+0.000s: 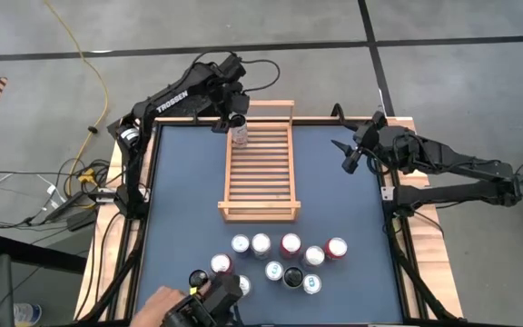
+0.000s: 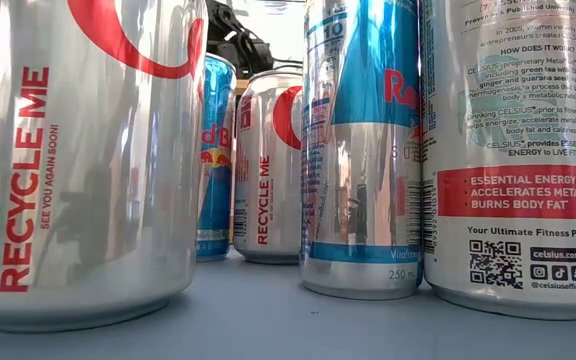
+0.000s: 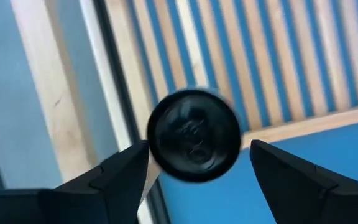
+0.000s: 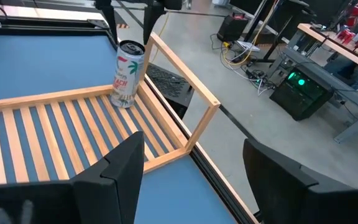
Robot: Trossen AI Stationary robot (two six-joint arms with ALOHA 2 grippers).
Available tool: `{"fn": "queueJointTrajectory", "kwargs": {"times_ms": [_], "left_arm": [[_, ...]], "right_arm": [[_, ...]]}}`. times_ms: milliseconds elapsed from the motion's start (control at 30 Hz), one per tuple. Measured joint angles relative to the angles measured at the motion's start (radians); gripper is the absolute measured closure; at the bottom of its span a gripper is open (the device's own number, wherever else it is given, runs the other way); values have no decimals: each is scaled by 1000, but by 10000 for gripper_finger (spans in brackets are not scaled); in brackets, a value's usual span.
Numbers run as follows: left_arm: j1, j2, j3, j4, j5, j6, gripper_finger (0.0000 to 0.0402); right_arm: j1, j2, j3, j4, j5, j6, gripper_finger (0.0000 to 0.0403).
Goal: Place canned beverage on shelf
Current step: Put the right white soda can on the shelf aligned with the other white soda can
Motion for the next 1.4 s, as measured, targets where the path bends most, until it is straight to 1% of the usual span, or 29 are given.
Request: {"fn": "queueJointTrajectory", "kwargs": {"times_ms": [233,333,433,500,567,633,700,733,800,933,1000,1067,1133,1200,1300,1400], "left_arm": [[2,-21,0,5,-63,-1,134],[2,-65,0,5,-76,-11,134],[-5,-135,0,2,-71,-37,134],[-15,-196,0,2,-51,-80,134],[-34,-263,0,-3,-16,-158,134],[-66,-330,0,-32,40,-238,134],[-110,-393,0,-69,99,-300,134],[-139,-422,0,-88,121,-325,134],[-219,-473,0,-125,133,-372,134],[-423,-541,0,-153,116,-487,134],[-538,-555,0,-168,86,-551,134],[-656,-561,0,-193,27,-625,134],[-772,-561,-5,-220,-63,-724,134],[-878,-562,-35,-223,-157,-832,134],[-1015,-560,-105,-198,-231,-971,134],[-1129,-560,-186,-118,-304,-1168,134]], "right_arm": [[0,9,0,7,-1,8,148],[0,28,0,6,-3,8,148],[0,52,0,7,-5,8,148],[0,67,0,11,-20,8,148],[2,81,0,33,-53,11,148],[3,91,0,52,-81,11,148],[9,99,0,57,-87,11,148],[13,103,0,56,-87,11,148],[25,105,-1,52,-87,11,148],[54,103,-1,53,-87,26,148],[70,104,-1,49,-87,45,148],[89,104,-1,39,-87,64,148],[107,104,-1,20,-87,82,148],[125,104,-1,12,-87,94,148],[146,104,-1,6,-87,111,148],[163,104,-1,6,-87,122,148]]}}
